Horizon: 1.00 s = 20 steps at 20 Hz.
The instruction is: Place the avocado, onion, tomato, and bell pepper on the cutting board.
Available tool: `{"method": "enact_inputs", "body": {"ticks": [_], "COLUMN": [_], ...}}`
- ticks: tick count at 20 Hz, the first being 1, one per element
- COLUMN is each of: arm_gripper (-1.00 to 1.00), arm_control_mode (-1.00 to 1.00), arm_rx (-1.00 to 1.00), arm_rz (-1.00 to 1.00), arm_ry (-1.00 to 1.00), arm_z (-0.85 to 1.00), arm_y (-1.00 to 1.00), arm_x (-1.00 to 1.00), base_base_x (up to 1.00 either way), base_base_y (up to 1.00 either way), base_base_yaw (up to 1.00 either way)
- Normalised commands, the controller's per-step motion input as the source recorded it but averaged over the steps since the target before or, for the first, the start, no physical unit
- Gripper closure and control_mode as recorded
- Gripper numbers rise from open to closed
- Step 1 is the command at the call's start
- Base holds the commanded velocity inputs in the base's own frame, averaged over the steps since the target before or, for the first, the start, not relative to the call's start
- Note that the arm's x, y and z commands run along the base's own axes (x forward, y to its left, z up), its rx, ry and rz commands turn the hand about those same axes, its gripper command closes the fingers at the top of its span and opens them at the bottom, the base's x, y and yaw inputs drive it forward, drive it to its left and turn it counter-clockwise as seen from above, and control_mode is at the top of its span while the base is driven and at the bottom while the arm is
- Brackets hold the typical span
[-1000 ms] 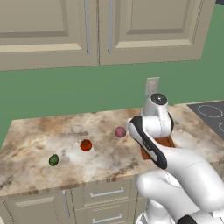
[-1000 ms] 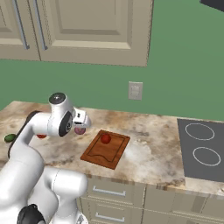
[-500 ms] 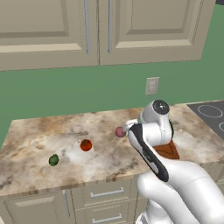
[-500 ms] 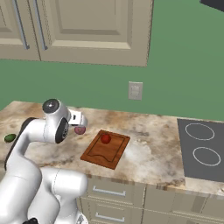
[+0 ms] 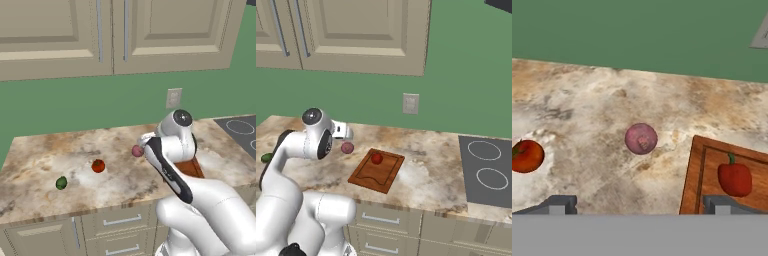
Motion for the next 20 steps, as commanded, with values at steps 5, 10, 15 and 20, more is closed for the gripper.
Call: {"method": "enact_inputs", "body": {"ticks": [5,10,15,20], "arm_gripper": [-1.0,-1.0,-1.0,-1.0], "arm_control_mode": [-1.0,-1.0,-1.0,-1.0], "arm_rx": [0.0,-0.02,-0.01,0.0], "arm_rz": [0.01,0.0,0.0,0.0], "arm_ry": [0.05,0.06,0.04,0.04], "arm_z": [0.0,0.0,-0.01,-0.15], "arm_y": [0.13,0.05,0.0,0.0], "arm_x": [0.21,0.29,0.26,0.23], "base_base_x": [0.0,0.0,0.0,0.0], "base_base_y": [0.0,0.0,0.0,0.0], "base_base_yaw": [0.0,0.0,0.0,0.0]}}
